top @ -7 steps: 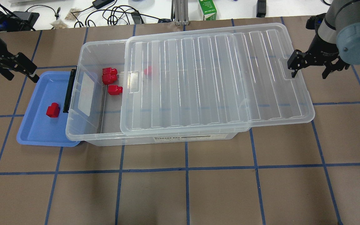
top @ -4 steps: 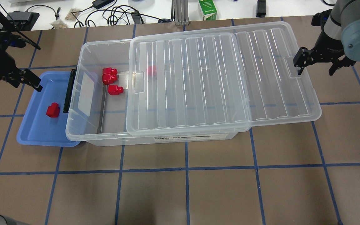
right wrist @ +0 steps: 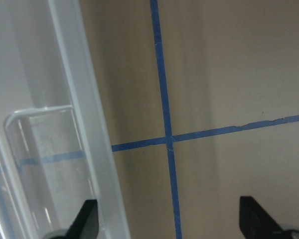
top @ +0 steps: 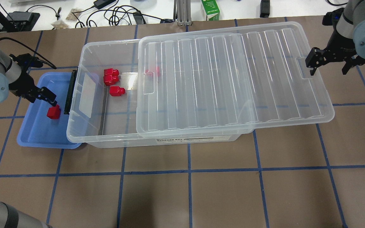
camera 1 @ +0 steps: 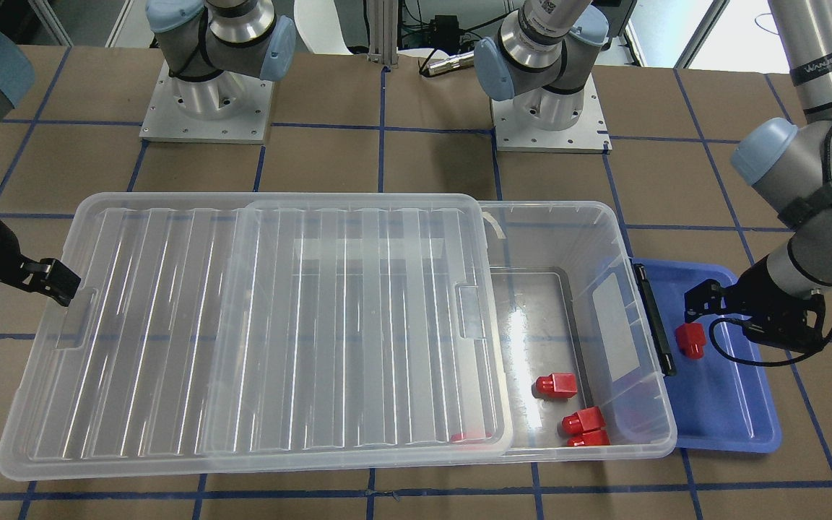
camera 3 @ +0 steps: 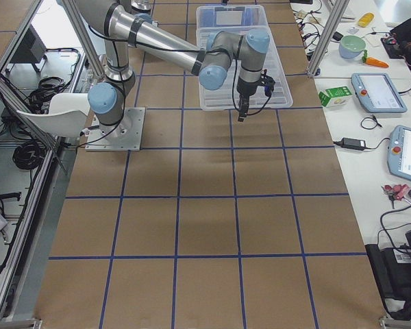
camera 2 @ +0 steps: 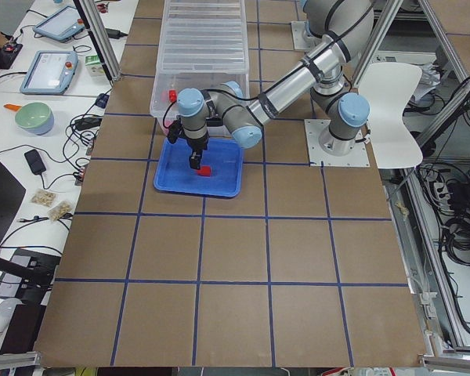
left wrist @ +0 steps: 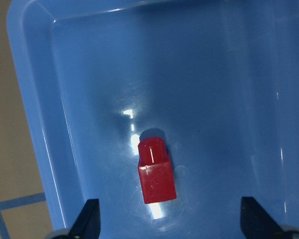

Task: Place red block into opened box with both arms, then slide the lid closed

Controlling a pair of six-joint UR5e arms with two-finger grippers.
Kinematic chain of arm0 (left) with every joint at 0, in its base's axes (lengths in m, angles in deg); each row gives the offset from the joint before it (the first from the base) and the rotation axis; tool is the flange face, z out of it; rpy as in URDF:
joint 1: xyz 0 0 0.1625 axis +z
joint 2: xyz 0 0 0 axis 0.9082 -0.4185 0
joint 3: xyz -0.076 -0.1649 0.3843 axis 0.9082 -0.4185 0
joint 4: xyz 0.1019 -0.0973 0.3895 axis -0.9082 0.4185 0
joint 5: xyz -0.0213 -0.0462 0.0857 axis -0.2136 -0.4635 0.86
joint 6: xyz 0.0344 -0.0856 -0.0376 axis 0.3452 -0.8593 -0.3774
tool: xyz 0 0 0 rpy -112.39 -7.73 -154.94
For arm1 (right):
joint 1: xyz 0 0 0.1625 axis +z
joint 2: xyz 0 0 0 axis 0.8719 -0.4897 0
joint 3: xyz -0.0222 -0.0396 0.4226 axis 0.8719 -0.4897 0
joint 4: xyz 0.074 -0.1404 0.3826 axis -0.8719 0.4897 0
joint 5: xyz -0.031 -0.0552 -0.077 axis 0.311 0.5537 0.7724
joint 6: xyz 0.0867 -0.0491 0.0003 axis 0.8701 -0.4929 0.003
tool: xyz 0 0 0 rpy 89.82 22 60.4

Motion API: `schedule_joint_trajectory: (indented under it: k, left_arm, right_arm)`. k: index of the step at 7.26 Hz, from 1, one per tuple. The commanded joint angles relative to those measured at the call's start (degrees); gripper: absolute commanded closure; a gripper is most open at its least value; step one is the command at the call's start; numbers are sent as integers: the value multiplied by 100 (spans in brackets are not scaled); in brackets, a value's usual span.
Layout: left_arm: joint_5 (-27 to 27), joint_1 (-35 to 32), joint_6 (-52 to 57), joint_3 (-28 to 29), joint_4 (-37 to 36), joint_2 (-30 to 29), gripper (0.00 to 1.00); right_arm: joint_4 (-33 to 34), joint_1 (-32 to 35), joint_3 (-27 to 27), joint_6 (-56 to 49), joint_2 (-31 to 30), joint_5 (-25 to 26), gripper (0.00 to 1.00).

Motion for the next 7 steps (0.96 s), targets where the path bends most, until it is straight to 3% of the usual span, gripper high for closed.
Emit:
schedule_joint_trajectory:
  k: [1, 3, 4, 7]
  left_arm:
    - [-30, 140, 32, -34, -52, -241, 0]
    - [-21, 141, -12, -61, -61, -400, 0]
    - [14, 141, -21, -61, -278, -496, 9]
    - [23, 105, -196, -70, -307, -550, 53]
  right_arm:
    - [7, -68, -12, -189, 35, 3, 0]
    - [7, -165, -56, -207, 44, 12, 0]
    - [-2, -183, -47, -346, 44, 12, 0]
    - [-168, -148, -222, -322, -26, -67, 0]
